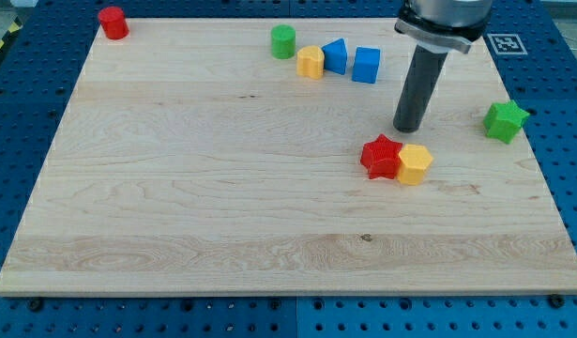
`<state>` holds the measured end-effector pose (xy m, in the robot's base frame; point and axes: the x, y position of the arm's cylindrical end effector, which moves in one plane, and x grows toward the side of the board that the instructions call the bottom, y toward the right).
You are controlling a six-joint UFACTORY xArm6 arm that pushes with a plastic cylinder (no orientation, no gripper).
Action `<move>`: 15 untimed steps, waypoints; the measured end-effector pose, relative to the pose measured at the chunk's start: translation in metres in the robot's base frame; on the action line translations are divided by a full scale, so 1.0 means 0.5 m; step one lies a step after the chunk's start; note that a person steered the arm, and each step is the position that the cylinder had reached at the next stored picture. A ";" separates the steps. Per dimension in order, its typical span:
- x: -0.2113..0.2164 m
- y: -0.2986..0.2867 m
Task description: Slide the blue cube to the bottom right of the yellow heart
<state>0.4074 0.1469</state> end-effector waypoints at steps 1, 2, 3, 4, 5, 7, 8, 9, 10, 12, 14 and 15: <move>-0.071 0.002; -0.138 0.013; -0.134 0.028; -0.112 0.055; -0.109 0.059; -0.105 0.059; -0.116 0.058; -0.135 0.050; -0.202 0.041; -0.228 -0.043; -0.203 -0.159; -0.186 -0.231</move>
<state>0.3145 0.0315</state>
